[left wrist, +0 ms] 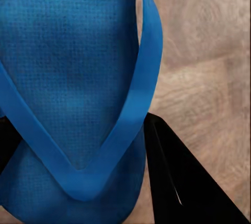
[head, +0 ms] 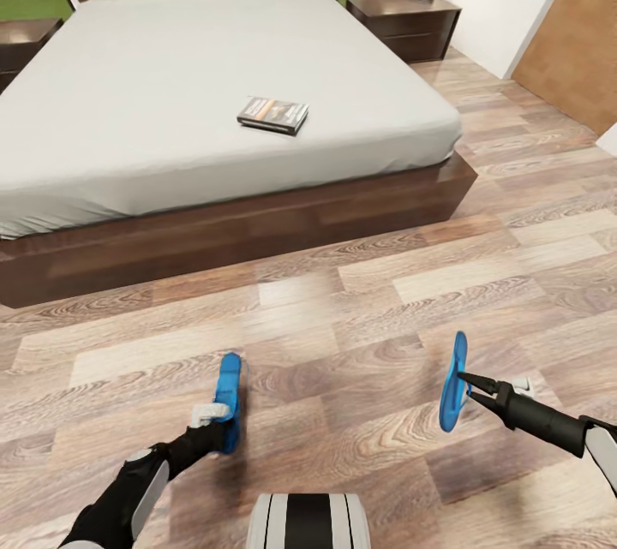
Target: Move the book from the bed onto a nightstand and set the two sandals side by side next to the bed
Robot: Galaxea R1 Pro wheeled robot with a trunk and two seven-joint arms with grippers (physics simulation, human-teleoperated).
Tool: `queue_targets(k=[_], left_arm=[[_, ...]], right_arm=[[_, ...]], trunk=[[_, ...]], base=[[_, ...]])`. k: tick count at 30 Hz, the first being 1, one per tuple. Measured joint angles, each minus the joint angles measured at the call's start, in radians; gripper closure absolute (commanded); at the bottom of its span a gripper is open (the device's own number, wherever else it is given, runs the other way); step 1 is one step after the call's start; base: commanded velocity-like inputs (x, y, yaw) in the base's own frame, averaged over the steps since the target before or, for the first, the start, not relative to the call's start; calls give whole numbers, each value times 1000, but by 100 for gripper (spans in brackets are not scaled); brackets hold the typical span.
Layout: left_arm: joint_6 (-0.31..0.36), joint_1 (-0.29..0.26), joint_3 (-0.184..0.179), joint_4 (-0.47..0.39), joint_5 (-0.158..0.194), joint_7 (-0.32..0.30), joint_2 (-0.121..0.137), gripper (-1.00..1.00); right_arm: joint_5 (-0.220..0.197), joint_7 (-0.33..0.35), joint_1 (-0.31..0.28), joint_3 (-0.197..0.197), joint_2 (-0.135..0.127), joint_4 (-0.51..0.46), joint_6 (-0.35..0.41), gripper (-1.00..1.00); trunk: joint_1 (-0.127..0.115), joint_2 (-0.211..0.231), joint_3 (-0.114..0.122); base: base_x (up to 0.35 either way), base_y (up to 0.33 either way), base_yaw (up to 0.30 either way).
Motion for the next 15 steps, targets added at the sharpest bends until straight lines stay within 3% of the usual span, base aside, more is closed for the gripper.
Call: queue_targets(k=[4, 6, 10, 11, 15], left_arm=[[6, 0, 44, -6, 89, -138, 84, 100], [16, 0, 51, -7, 136, -190, 110, 100], [44, 0, 54, -8, 170, -233, 126, 100], [49, 1, 54, -9, 175, -239, 128, 100], [52, 1, 49, -9, 178, -245, 127, 100]], right_arm=[[19, -1, 0, 2, 0, 4, -4, 100], [54, -2, 0, 2, -1, 7, -7, 100], [166, -2, 3, 1, -2, 14, -53, 100], [218, 0, 5, 1, -2, 39, -113, 100], [244, 3, 8, 0, -2, 106, -212, 100]], trunk=[[-2, 1, 15], [-3, 1, 23], [-4, 2, 39], [-5, 3, 42], [-7, 4, 58]], base=[[0, 0, 0], [0, 0, 0], [0, 0, 0], [0, 0, 0], [0, 0, 0]])
